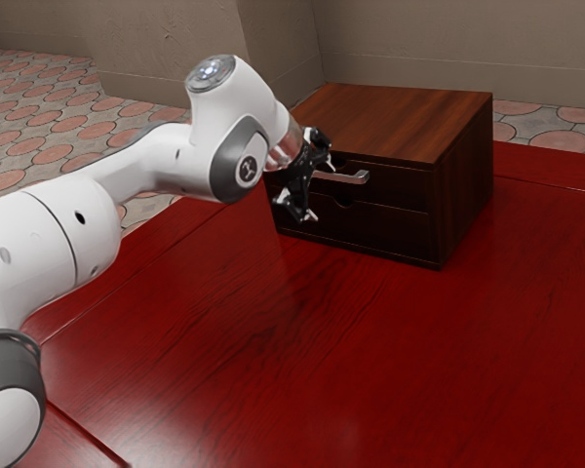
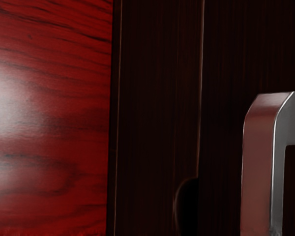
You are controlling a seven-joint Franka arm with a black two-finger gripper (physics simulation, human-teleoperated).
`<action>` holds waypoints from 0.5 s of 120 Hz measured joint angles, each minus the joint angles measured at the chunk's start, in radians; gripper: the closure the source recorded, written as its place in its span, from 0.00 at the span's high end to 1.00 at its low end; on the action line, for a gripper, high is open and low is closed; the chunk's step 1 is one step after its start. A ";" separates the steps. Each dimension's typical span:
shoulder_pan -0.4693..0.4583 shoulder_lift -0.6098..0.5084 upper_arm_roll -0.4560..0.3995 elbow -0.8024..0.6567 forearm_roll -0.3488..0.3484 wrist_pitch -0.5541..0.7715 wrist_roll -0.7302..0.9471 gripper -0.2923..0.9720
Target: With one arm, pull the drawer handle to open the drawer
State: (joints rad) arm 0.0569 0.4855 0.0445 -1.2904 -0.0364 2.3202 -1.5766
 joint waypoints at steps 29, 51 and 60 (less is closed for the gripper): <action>0.001 -0.005 0.001 -0.002 -0.004 -0.001 0.000 0.66; 0.001 -0.011 0.001 -0.012 -0.006 -0.002 0.000 0.56; 0.001 -0.020 0.003 -0.027 -0.006 -0.002 0.000 0.49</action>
State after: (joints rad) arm 0.0583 0.4652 0.0476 -1.3170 -0.0427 2.3181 -1.5771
